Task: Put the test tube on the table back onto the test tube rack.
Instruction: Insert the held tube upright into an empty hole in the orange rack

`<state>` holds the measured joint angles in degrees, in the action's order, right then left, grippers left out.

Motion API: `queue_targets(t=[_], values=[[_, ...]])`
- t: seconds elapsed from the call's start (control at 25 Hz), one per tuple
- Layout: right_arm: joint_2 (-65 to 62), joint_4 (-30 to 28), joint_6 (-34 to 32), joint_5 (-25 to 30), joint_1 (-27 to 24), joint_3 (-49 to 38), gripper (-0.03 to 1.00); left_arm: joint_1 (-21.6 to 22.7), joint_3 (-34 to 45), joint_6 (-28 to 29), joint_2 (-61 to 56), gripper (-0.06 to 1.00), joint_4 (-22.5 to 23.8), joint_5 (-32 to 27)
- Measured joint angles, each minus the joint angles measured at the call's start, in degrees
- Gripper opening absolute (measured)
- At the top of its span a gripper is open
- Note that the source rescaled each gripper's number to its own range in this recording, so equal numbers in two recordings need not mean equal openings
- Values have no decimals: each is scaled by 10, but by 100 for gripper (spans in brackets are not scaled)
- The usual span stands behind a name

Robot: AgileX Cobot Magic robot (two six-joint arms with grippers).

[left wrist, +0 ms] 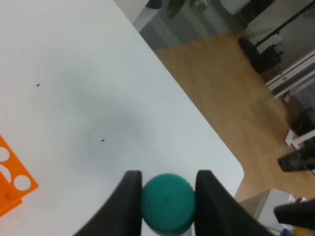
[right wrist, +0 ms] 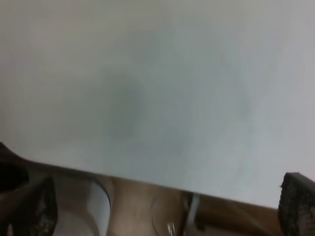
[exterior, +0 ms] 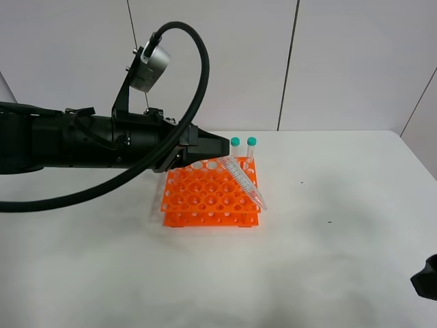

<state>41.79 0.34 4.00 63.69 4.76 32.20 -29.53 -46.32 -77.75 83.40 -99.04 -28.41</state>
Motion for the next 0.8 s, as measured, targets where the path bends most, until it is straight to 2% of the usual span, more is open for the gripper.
queue_targets(t=[0.2, 0.8], values=[[-153, 6, -1, -47, 0, -27, 100, 0, 0, 0, 0, 0, 0, 0], [-389, 6, -1, -51, 0, -35, 100, 0, 0, 0, 0, 0, 0, 0]])
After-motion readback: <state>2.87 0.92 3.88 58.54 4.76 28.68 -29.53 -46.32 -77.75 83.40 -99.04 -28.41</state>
